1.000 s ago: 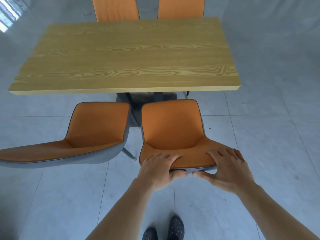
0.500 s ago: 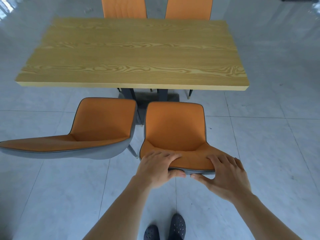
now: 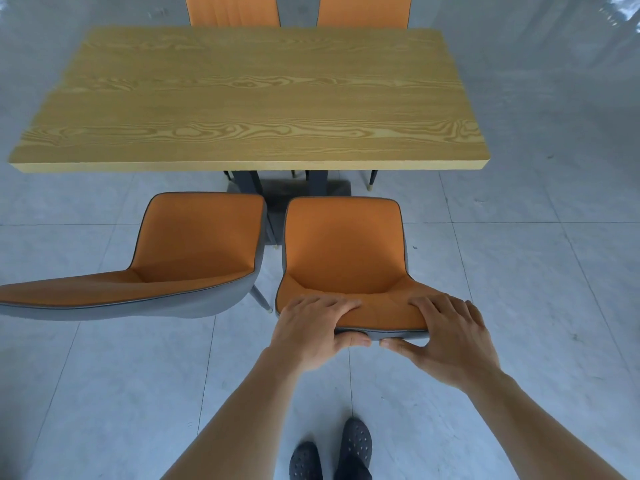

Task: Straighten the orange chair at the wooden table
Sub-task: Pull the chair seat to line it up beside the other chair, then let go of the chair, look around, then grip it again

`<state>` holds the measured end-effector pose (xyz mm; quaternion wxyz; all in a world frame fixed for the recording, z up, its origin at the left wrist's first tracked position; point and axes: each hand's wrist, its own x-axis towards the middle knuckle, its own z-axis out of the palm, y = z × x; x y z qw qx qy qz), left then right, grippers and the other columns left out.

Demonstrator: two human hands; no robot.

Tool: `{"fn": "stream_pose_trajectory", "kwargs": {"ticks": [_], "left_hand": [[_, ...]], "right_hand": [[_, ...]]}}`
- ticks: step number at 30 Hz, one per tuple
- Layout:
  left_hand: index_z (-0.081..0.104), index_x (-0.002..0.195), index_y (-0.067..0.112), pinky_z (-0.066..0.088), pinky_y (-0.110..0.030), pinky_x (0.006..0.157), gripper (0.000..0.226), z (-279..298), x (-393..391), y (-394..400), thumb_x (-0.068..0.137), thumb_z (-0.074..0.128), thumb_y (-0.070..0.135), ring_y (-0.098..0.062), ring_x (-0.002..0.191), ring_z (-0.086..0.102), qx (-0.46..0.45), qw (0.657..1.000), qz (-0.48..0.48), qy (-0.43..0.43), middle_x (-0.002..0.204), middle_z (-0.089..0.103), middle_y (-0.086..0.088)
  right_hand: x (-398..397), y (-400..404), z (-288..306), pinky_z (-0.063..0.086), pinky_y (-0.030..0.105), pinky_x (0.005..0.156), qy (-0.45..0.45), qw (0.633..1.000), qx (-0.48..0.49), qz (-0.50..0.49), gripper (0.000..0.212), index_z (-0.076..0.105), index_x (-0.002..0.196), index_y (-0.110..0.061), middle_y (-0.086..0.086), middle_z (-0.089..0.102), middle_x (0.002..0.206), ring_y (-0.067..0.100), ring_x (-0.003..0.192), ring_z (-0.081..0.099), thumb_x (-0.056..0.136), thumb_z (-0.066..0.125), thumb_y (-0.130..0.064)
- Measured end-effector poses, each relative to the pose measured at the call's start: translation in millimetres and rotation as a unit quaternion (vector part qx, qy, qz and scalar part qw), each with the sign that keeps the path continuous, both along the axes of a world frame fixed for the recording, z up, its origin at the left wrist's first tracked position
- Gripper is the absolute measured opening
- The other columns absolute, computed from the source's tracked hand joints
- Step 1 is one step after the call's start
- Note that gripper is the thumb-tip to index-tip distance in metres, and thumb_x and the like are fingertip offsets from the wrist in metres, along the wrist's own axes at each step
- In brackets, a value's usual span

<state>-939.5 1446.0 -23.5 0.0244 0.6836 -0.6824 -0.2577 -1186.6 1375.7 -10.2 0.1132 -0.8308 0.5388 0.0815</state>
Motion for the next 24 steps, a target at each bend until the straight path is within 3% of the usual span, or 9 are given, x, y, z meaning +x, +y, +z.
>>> {"fn": "stream_pose_trajectory", "kwargs": {"ticks": [4, 8, 14, 24], "left_hand": [[0.036, 0.151, 0.045, 0.03, -0.036, 0.113, 0.091, -0.7, -1.4, 2.2, 0.077, 0.028, 0.096, -0.014, 0.139, 0.043, -0.021, 1.0, 0.016, 0.0, 0.151, 0.051, 0.016], [0.019, 0.157, 0.045, 0.018, -0.044, 0.125, 0.097, 4.8, -0.8, 2.9, 0.076, 0.022, 0.099, -0.018, 0.151, 0.026, -0.033, 0.999, 0.018, -0.009, 0.163, 0.036, 0.007], [0.011, 0.157, 0.048, 0.001, -0.051, 0.127, 0.096, 30.7, -5.0, -5.3, 0.077, 0.02, 0.1, -0.018, 0.158, 0.007, -0.066, 0.997, 0.01, -0.032, 0.171, 0.017, 0.009], [0.008, 0.158, 0.048, 0.0, -0.052, 0.127, 0.099, 91.0, -56.5, -76.5, 0.075, 0.016, 0.101, -0.018, 0.158, 0.005, -0.105, 0.993, -0.006, -0.058, 0.171, 0.014, 0.01]], "right_hand": [[-0.4, -1.5, 2.5, 0.025, 0.052, 0.122, 0.007, 1.0, 0.009, 0.013, 0.111, 0.047, 0.14, -0.036, -0.005, 0.052, 0.148, 0.026, 0.142, 0.039, 0.062, 0.016, -0.109], [0.9, 2.7, 7.1, 0.007, 0.057, 0.127, 0.007, 0.999, 0.035, 0.007, 0.118, 0.022, 0.158, -0.038, -0.002, 0.024, 0.169, 0.029, 0.158, 0.012, 0.063, 0.015, -0.108], [-5.5, 3.5, 34.2, 0.001, 0.059, 0.128, -0.003, 0.999, 0.032, 0.006, 0.122, 0.004, 0.161, -0.044, 0.001, 0.003, 0.175, 0.027, 0.16, -0.004, 0.06, 0.014, -0.111], [-69.1, -48.9, 96.9, -0.002, 0.059, 0.128, -0.038, 0.998, 0.025, -0.051, 0.116, 0.0, 0.161, -0.046, -0.001, -0.005, 0.175, 0.024, 0.16, -0.011, 0.064, 0.011, -0.107]]}}
